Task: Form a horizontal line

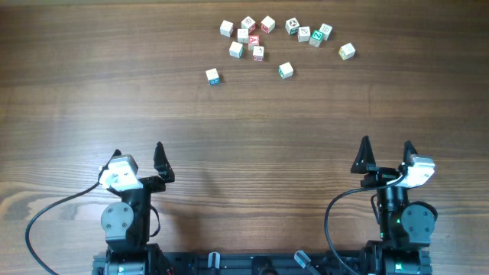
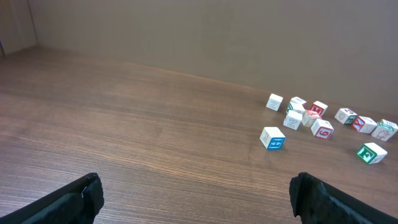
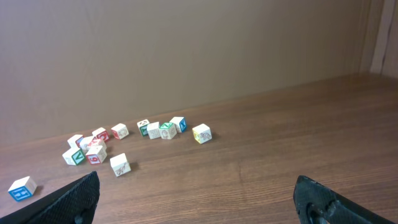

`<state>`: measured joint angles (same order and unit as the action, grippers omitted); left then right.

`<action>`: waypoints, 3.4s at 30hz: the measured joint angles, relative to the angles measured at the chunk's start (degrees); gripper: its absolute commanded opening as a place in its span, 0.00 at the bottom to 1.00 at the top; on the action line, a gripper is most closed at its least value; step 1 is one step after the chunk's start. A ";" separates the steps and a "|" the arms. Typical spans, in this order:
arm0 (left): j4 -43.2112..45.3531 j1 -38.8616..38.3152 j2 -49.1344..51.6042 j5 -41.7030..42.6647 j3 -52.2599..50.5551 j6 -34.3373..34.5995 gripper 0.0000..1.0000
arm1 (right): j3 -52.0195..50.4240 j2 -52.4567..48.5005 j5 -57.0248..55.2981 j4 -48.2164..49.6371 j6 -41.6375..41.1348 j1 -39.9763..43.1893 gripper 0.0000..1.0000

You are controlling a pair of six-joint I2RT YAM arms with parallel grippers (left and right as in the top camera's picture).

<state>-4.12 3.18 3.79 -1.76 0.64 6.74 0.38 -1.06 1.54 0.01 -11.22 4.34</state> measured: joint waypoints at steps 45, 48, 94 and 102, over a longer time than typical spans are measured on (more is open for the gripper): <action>0.37 0.00 -0.02 -0.02 -0.02 0.00 1.00 | 0.00 0.00 0.00 0.00 0.02 0.00 1.00; 4.79 0.00 -0.02 1.46 -0.22 -0.02 1.00 | 0.00 0.00 0.00 0.00 0.00 0.00 0.99; -38.75 -8.50 66.86 22.53 70.99 7.96 1.00 | -0.02 -0.15 0.20 0.00 0.02 0.00 1.00; -35.82 -9.22 70.07 16.94 71.21 9.16 1.00 | -0.02 -0.15 0.20 0.00 0.02 0.00 1.00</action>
<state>-39.94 -6.04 73.87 15.18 71.85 15.90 0.36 -1.21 1.74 0.01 -11.20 4.34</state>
